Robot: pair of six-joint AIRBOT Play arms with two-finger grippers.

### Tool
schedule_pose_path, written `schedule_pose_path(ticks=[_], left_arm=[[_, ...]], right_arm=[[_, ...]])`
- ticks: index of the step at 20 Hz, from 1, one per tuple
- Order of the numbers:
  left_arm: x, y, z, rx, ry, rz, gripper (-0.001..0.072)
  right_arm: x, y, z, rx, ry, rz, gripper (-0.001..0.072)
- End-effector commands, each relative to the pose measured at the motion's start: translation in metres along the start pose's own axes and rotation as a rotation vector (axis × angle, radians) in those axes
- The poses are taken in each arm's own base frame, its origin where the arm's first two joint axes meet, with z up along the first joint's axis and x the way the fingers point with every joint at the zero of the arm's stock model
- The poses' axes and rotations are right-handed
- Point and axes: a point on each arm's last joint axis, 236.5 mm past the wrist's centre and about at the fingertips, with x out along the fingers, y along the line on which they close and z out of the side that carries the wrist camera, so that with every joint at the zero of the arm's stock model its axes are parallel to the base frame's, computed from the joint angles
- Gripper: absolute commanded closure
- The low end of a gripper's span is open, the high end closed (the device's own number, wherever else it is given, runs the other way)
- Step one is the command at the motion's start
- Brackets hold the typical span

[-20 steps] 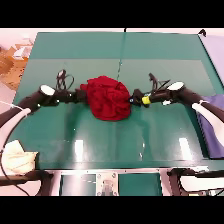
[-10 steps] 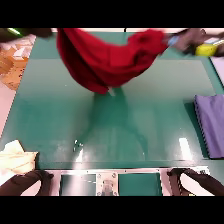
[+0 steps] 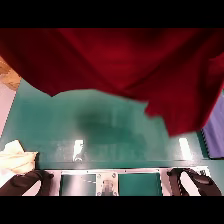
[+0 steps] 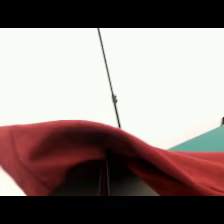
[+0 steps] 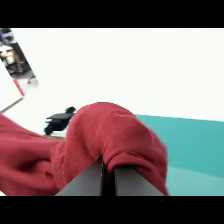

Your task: Fold the shirts.

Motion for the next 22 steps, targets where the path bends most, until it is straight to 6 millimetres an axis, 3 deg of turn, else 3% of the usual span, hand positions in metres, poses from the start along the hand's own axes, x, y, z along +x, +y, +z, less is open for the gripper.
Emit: schedule_pose_path(ticks=[1,3,5,9,10,12,14,15,16,17,18,19,20,21,22], left_arm=[[0.029,0.012,-0.067,-0.008,0.238,0.024,0.0687],[0.067,0.006,-0.143,-0.044,0.459,-0.033,0.0687],[0.106,-0.007,-0.231,-0.102,0.676,-0.107,0.0686],[0.179,-0.042,-0.409,-0.270,0.951,-0.226,0.0686],[0.195,-0.052,-0.446,-0.329,0.973,-0.241,0.0686],[0.215,-0.072,-0.496,-0.455,0.988,-0.264,0.0686],[0.223,-0.080,-0.519,-0.519,0.991,-0.262,0.0685],[0.225,-0.077,-0.521,-0.522,0.986,-0.252,0.0634],[0.225,-0.073,-0.518,-0.526,0.981,-0.245,0.0303],[0.223,-0.067,-0.514,-0.541,0.993,-0.239,0.0154],[0.215,-0.059,-0.507,-0.542,1.024,-0.255,0.0178],[0.204,-0.051,-0.499,-0.534,1.064,-0.275,0.0182],[0.191,-0.042,-0.490,-0.541,1.109,-0.291,0.0405],[0.175,-0.033,-0.483,-0.546,1.158,-0.310,0.0687],[0.160,-0.024,-0.478,-0.564,1.201,-0.312,0.0687]], right_arm=[[0.013,-0.037,-0.028,0.070,0.068,-0.065,0.0695],[0.036,-0.083,-0.076,0.185,0.171,-0.101,0.0695],[0.060,-0.139,-0.141,0.306,0.280,-0.157,0.0695],[0.093,-0.248,-0.305,0.565,0.489,-0.316,0.0695],[0.099,-0.269,-0.338,0.615,0.523,-0.347,0.0695],[0.111,-0.296,-0.378,0.691,0.571,-0.365,0.0695],[0.124,-0.315,-0.395,0.710,0.602,-0.367,0.0694],[0.129,-0.323,-0.394,0.709,0.600,-0.369,0.0694],[0.132,-0.328,-0.389,0.698,0.597,-0.365,0.0643],[0.132,-0.332,-0.379,0.667,0.597,-0.360,0.0475],[0.128,-0.332,-0.367,0.637,0.616,-0.339,0.0408],[0.120,-0.331,-0.358,0.637,0.646,-0.323,0.0410],[0.106,-0.329,-0.350,0.663,0.676,-0.319,0.0436],[0.095,-0.326,-0.345,0.691,0.695,-0.312,0.0470],[0.084,-0.321,-0.341,0.715,0.712,-0.300,0.0516]])
